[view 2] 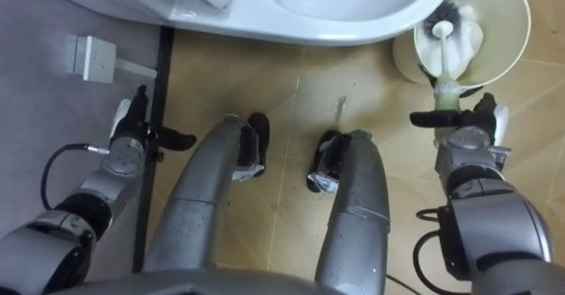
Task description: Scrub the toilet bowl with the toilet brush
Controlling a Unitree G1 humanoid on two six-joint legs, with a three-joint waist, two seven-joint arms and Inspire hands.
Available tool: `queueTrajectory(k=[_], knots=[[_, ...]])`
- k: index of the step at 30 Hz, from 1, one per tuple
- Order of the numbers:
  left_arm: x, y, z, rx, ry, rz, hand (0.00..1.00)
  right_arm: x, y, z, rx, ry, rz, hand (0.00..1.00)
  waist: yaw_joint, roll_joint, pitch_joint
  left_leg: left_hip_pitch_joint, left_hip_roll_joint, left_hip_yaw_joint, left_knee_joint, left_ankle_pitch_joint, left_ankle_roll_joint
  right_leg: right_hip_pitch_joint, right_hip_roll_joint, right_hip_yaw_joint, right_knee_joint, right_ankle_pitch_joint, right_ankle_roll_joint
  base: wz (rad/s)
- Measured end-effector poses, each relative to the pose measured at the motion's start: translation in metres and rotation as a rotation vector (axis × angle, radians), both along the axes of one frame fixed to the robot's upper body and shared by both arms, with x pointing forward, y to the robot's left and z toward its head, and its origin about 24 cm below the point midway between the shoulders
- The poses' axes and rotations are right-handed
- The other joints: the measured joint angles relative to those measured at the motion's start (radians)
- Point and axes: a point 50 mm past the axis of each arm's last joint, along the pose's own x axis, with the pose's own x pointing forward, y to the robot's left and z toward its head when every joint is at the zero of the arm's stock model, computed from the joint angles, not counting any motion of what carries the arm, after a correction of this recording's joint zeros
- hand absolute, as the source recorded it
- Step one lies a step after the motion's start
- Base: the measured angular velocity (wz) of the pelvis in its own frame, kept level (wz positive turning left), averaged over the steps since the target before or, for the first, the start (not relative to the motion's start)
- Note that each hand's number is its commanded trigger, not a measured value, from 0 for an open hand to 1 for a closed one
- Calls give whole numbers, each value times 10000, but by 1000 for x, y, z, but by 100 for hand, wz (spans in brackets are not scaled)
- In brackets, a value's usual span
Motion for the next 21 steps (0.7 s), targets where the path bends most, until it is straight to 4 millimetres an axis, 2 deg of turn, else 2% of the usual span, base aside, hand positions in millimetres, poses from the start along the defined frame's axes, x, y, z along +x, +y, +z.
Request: queueTrajectory(k=[7, 14, 21], knots=[[2, -2, 2, -166, -140, 49, 0, 3, 2, 1, 194, -109, 87, 0, -41, -6, 3, -278, 5, -42, 176, -59, -22, -253, -2, -3, 139, -47, -2, 0], [2, -3, 2, -276, -107, -41, 0, 2, 4, -1, 811, -254, -7, 0, -186, -5, 4, -566, 4, -45, 541, -198, 58, -485, -16, 19, 421, -170, 33, 0], [2, 10, 4, -228, -80, 126, 0, 0, 10, -8, 1524, 153, 643, 0, -192, 1, 7, -672, -36, -107, 593, -243, 30, -541, -55, -46, 461, -224, 31, 1]])
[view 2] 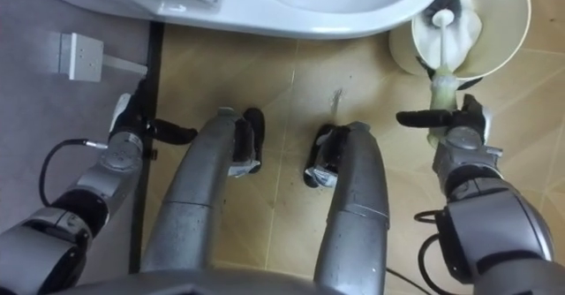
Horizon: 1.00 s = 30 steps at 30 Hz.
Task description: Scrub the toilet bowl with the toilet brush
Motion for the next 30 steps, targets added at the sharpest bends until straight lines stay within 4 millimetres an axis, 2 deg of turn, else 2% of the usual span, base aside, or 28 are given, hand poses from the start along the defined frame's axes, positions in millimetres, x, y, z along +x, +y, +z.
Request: queueTrajectory(k=[3, 4, 5, 13, 19, 30], knots=[[-1, 3, 0, 53, 22, 20, 0, -2, -1, -1, 186, 75, 39, 0, 41, 7, 4, -168, -31, -10, 70, -9, 16, -161, -47, -13, 84, -6, -8, 3], [-1, 3, 0, 53, 40, 21, 0, -2, -1, -2, 249, 97, -10, 44, 62, 8, 6, -219, -37, -11, 119, -25, 37, -201, -63, -16, 128, -31, -3, 0], [-1, 3, 0, 57, 51, 0, 0, -3, -1, -2, 275, 109, -20, 100, 63, 9, 6, -228, -38, -12, 125, -31, 35, -207, -62, -16, 131, -37, 4, 0], [-2, 2, -2, -84, 157, 3, 0, -6, -6, -3, 519, 94, -380, 100, 270, 27, 17, -233, -25, -10, 137, -52, 42, -210, -45, -21, 128, -55, 15, 0], [-15, 4, -10, -64, 551, 126, 0, -8, -8, -3, 1130, -138, -1234, 100, 277, 40, 23, -205, -32, -9, 137, -50, 47, -179, -59, -20, 148, -87, 10, 0], [-21, 7, -13, 122, 637, 407, 0, -12, -10, -5, 1058, -64, -1659, 100, 271, 51, 16, 25, -33, 40, 127, -46, 60, 71, -66, -39, 127, -98, 14, 0]])
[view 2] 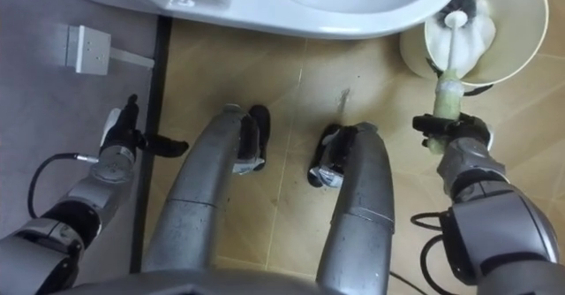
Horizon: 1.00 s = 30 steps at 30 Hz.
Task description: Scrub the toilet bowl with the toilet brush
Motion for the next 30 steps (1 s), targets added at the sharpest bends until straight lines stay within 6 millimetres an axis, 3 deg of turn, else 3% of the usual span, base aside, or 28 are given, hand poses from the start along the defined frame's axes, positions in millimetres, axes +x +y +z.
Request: queueTrajectory(k=[8, 13, 18, 23, 26, 30], knots=[[-17, 4, -10, 97, 541, 130, 0, -9, 5, -9, 424, 293, -350, 100, -3, 81, -40, 660, 69, -167, -131, -73, -68, 807, 134, -181, -353, 5, 26, -1], [-45, 8, -24, 272, 1357, 373, 0, -27, 11, -24, 1030, 614, -892, 100, 147, 111, -76, 1799, 170, -39, -864, -34, -5, 1841, 309, -105, -1126, 176, 149, -9], [-57, 9, -29, 325, 1640, 466, 0, -42, 16, -35, 1179, 1028, -944, 100, 167, 111, -101, 2984, 200, -45, -1604, 32, -59, 3008, 460, -142, -1893, 276, 196, -3], [-57, 5, -30, 53, 1510, 587, 0, -47, 19, -39, 1215, 1151, -943, 100, 3, 31, -152, 4073, 231, -86, -2661, 284, -117, 4084, 622, -236, -2991, 579, 228, -2], [-59, 5, -31, -26, 1461, 558, 0, -55, 20, -44, 1270, 1337, -979, 100, -43, -116, -238, 4807, 384, -87, -3224, 332, -150, 4888, 803, -384, -3756, 791, 182, -10], [-62, 7, -31, -173, 1368, 718, 0, -68, 16, -48, 1300, 1499, -1516, 100, -87, -228, -298, 5575, 515, -140, -3711, 327, -160, 5813, 1013, -470, -4560, 945, 265, 0]])
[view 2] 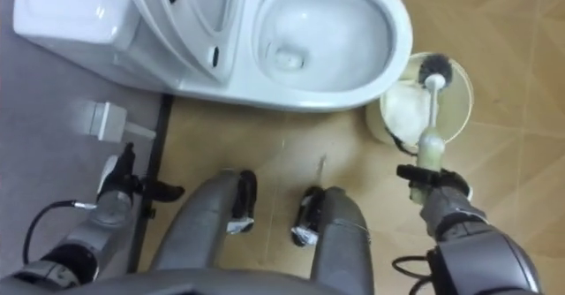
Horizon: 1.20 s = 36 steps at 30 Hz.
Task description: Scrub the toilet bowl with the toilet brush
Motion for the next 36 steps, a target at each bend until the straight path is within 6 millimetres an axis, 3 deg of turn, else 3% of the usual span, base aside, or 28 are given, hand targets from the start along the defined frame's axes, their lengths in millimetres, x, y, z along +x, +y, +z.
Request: queueTrajectory(k=[10, 14, 16, 20, 24, 31, 36], knots=[[-46, 16, -11, -21, 586, 865, 0, -34, 2, -11, -401, -46, 127, 100, -274, -215, -135, 2165, -15, 112, -1422, 16, 8, 2127, 74, -67, -1474, 122, 198, 0], [-63, 22, -11, 37, 659, 1269, 0, -44, 7, -14, -683, -60, 465, 100, -285, -177, -177, 3060, -15, 104, -2144, 104, -23, 3102, 282, -123, -2405, 339, 275, 1], [-70, 22, -9, -52, 411, 1374, 0, -53, 15, -15, -693, -306, 824, 100, -294, -155, -261, 3639, -24, 74, -2637, 157, -40, 3754, 345, -146, -3087, 489, 344, 6], [-82, 16, -5, -229, 133, 1364, 0, -63, 20, -15, -698, -440, 1083, 100, -247, -83, -318, 4681, -164, 15, -3319, 239, -19, 4881, 423, -237, -3886, 627, 489, 7], [-88, 19, 1, -91, -206, 1399, 0, -61, 25, -12, -1183, -547, 2143, 100, -280, -66, -326, 5404, -192, -109, -3763, 249, -17, 5636, 414, -418, -4318, 676, 573, 5], [-95, 25, 21, 930, -1427, 1602, 0, -61, 23, -6, -2102, -622, 3271, 100, -178, -282, -331, 6259, -349, -290, -4160, 250, -19, 6724, 469, -763, -5085, 782, 682, 12], [-88, 32, 37, 2115, -2372, 1658, 0, -60, 23, -3, -2554, -713, 3521, 100, 140, -344, -317, 6487, -355, -421, -4369, 251, -20, 6924, 485, -769, -5124, 782, 682, 6]])
